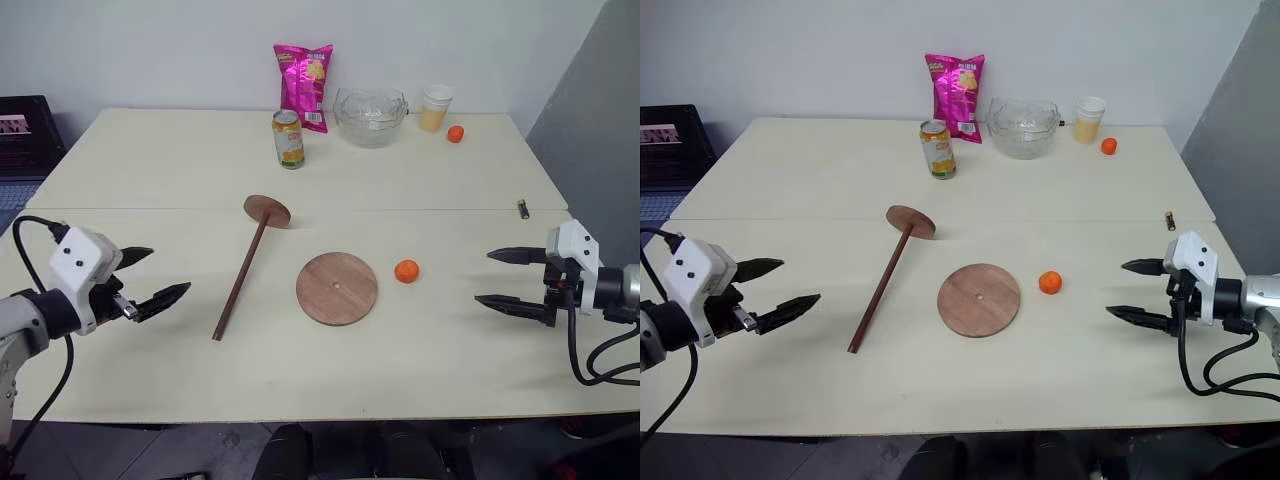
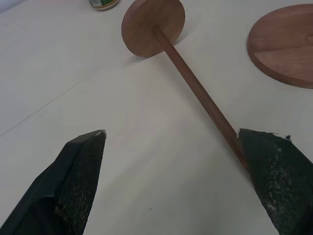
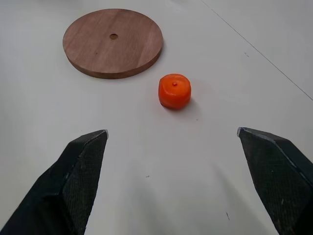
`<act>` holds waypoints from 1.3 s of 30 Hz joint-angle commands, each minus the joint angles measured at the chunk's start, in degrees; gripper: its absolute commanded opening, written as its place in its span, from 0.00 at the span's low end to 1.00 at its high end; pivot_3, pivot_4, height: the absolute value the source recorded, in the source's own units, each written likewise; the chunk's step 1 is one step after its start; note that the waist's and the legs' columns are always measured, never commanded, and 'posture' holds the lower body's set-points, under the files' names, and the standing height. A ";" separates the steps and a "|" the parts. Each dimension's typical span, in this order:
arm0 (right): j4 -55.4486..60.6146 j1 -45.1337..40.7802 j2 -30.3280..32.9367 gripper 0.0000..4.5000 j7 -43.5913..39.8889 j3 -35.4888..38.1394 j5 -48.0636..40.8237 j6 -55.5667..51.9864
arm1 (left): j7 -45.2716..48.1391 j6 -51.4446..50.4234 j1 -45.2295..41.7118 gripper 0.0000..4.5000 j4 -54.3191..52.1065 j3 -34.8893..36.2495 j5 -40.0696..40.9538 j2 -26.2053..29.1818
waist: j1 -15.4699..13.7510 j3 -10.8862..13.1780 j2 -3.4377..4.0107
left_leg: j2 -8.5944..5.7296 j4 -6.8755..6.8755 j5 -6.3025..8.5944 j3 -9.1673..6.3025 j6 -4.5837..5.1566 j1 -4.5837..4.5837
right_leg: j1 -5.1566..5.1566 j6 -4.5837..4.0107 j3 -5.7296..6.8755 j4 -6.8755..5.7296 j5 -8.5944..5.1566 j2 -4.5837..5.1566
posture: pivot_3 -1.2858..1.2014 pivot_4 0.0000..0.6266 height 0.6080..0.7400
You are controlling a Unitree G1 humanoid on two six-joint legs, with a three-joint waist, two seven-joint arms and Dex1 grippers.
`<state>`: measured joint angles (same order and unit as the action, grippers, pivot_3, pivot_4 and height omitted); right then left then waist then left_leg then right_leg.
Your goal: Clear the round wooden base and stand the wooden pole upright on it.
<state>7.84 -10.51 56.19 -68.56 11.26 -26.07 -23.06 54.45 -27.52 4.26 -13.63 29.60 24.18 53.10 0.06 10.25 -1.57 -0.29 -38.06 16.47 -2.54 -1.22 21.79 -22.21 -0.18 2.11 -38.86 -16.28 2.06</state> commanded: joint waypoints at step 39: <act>3.83 -7.22 -11.69 0.99 11.28 -8.00 3.34 0.07 | 7.52 0.15 -16.62 1.00 -14.43 -20.28 6.16 3.68 | 0.31 0.02 0.03 | 0.02 -0.01 -0.01 0.07 -0.01 -0.02 | -0.01 0.01 -0.09 -0.03 0.00 -0.09 | 0.52 0.24 1.00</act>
<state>11.08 -16.15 45.37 -59.99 3.52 -24.15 -24.34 61.35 -29.38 -10.83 -28.29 10.02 31.14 57.00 0.37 10.27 -1.54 -0.26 -38.08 16.46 -2.49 -1.23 21.77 -22.23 -0.17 2.01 -38.92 -16.28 1.95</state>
